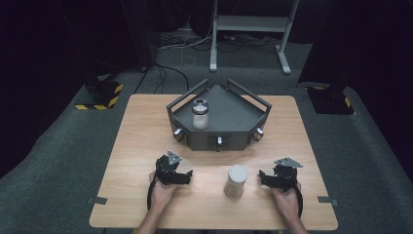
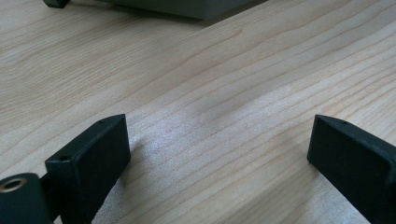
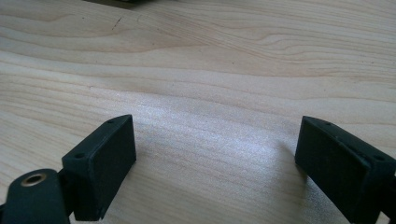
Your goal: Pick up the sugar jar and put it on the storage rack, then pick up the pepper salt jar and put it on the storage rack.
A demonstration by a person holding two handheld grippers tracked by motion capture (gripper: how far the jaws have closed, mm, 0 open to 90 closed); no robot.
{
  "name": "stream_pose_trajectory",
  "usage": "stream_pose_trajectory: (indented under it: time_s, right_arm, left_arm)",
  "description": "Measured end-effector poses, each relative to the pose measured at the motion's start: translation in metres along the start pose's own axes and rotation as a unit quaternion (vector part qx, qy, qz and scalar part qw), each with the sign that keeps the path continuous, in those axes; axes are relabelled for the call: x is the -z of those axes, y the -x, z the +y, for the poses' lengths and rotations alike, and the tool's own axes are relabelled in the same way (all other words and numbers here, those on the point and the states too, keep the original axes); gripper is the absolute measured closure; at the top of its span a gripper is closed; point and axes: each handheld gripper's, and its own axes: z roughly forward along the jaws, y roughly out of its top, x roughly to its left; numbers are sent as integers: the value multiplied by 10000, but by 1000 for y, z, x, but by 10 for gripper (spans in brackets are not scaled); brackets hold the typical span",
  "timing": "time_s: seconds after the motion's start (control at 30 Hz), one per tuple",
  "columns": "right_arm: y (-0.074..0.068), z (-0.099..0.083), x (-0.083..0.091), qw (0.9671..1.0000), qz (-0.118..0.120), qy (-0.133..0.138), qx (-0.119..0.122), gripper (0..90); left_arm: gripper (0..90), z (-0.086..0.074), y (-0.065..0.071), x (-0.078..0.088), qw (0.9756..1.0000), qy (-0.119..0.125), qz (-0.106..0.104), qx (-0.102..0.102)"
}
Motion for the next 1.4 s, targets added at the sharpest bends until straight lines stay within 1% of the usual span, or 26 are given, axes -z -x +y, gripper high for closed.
stream_pose_trajectory:
  time_s: [0.6, 0.7, 0.8, 1.0, 1.03, 1.13, 1.2, 1.27, 1.33, 1.4]
  right_arm:
    - [0, 0, 0, 10000, 3, -6, -8, 117]
    - [0, 1, 0, 10000, -3, -17, -23, 106]
    - [-1, 4, -2, 10000, 6, -62, -13, 71]
    - [0, 6, -3, 9999, 38, -101, -6, 63]
    - [2, 7, -2, 9999, 102, -110, -15, 71]
    - [2, 6, 1, 9998, 156, -89, -21, 71]
    - [1, 2, 8, 9997, 244, -18, 41, 73]
    - [1, 1, 11, 9996, 284, -11, 62, 74]
    - [-1, -3, 17, 9992, 388, -15, 122, 76]
    - [0, -8, 22, 9988, 465, 7, 125, 77]
  left_arm:
    - [59, 0, 0, 0, 10000, -10, -4, -3]
    - [59, 0, 0, 0, 10000, -11, -4, -3]
    - [59, 0, 0, 0, 10000, -10, -4, -1]
    - [59, 0, 0, 0, 10000, -12, -4, -4]
    - [59, 0, 0, 0, 10000, -11, -4, -3]
    - [59, 0, 0, 0, 10000, -5, 0, -1]
    - [59, 0, 0, 0, 10000, -7, 5, -9]
    - [59, 0, 0, 0, 10000, -6, 4, -7]
    - [59, 0, 0, 0, 10000, -9, 4, -10]
    - [59, 0, 0, 0, 10000, -7, 4, -8]
